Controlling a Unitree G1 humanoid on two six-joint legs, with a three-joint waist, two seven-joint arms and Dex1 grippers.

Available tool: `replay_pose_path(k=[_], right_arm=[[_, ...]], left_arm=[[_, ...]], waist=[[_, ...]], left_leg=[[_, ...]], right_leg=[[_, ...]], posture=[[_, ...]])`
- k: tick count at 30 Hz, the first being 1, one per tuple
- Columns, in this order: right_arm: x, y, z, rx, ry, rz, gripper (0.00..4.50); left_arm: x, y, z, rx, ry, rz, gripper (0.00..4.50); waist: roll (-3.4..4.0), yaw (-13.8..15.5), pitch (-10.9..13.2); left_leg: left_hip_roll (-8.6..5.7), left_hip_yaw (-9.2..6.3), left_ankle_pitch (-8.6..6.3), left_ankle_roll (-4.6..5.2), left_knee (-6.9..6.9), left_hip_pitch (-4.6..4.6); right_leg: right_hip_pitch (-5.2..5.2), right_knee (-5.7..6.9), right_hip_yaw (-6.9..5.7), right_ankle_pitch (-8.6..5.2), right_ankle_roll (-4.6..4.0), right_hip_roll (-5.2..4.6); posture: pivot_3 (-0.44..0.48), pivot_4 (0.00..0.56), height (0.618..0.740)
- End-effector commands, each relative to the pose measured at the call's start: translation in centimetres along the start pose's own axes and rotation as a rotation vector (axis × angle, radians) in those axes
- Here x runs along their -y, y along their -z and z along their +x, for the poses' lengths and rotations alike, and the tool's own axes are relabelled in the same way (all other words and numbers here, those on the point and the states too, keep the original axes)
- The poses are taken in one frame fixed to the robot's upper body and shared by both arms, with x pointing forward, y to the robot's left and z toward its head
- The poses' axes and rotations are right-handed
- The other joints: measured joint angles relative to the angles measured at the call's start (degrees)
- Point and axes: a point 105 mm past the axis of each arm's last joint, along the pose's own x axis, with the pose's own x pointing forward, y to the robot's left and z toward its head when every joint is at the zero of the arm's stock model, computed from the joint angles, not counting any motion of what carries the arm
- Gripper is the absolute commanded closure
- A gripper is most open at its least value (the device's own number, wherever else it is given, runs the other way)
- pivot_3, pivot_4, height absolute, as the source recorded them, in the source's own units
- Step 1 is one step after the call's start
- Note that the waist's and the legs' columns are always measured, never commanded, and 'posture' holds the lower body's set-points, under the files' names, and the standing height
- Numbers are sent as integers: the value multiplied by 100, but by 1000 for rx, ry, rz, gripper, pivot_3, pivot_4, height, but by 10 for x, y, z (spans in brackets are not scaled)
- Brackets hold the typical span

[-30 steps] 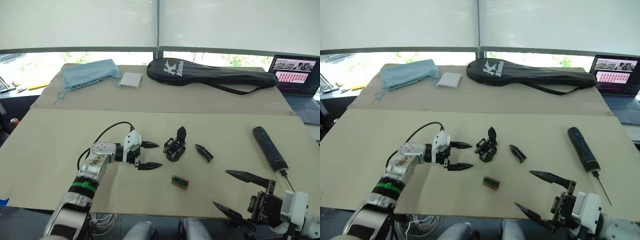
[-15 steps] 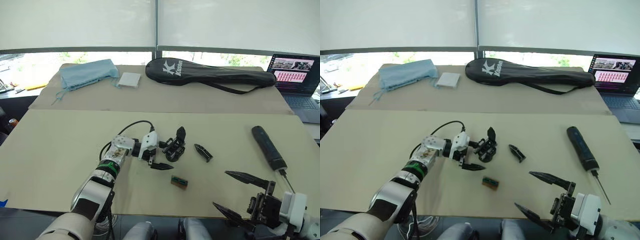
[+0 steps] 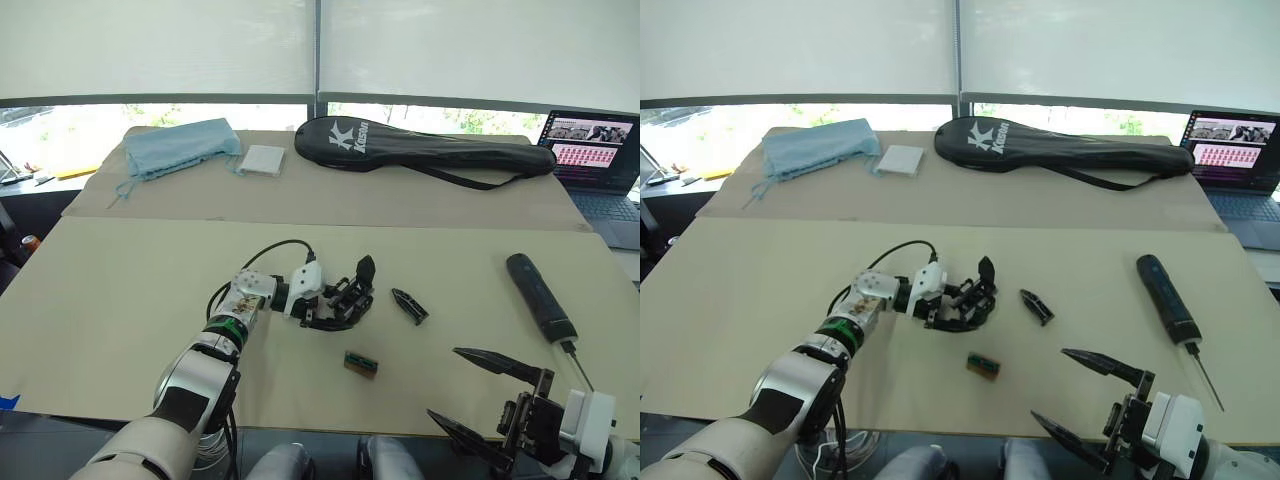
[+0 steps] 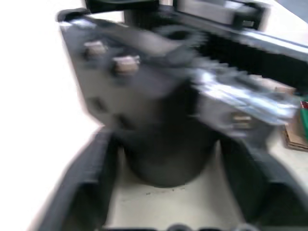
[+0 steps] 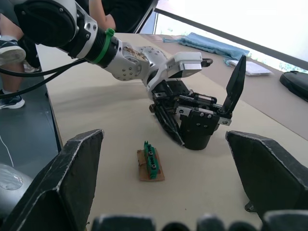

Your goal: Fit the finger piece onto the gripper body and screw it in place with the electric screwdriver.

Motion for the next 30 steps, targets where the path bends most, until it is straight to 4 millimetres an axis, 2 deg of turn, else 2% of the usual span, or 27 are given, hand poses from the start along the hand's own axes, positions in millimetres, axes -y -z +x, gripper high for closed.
replay_pose_path(k=[1,6,12,16,24,30], right_arm=[[-4,-16,2,42,-18,-63,0],[-6,-15,3,44,-19,-55,0],[-6,-13,4,43,-18,-46,0],[-5,-11,6,45,-22,-44,0],[-5,-9,8,48,-35,-43,0],[-7,-9,9,44,-43,-39,0]], left_arm=[[2,2,4,21,-7,-23,2219],[0,-1,-2,102,-93,-43,2219],[-6,-21,-12,139,-268,-37,2219],[3,-31,-15,123,-361,-68,2219],[21,-31,-7,92,-480,-123,2219],[28,-27,4,86,-470,-134,2219]], waist=[[0,-1,0],[5,-18,-3],[5,-27,-3],[4,-40,-2],[5,-13,-2],[5,-3,-2]], left_leg=[[0,0,0,0,0,0],[1,0,0,0,0,1],[2,0,0,0,0,-1],[2,0,0,-1,-1,-9],[2,0,0,-3,-2,-8],[2,0,0,-4,-2,-7]], right_leg=[[0,0,0,0,0,0],[0,1,2,0,0,0],[-4,2,6,0,0,2],[-14,4,9,0,0,4],[-14,3,9,0,-1,4],[-13,2,8,0,0,3]], posture=[[0,150,740],[0,150,740],[0,150,740],[0,150,740],[0,150,740],[0,150,740]])
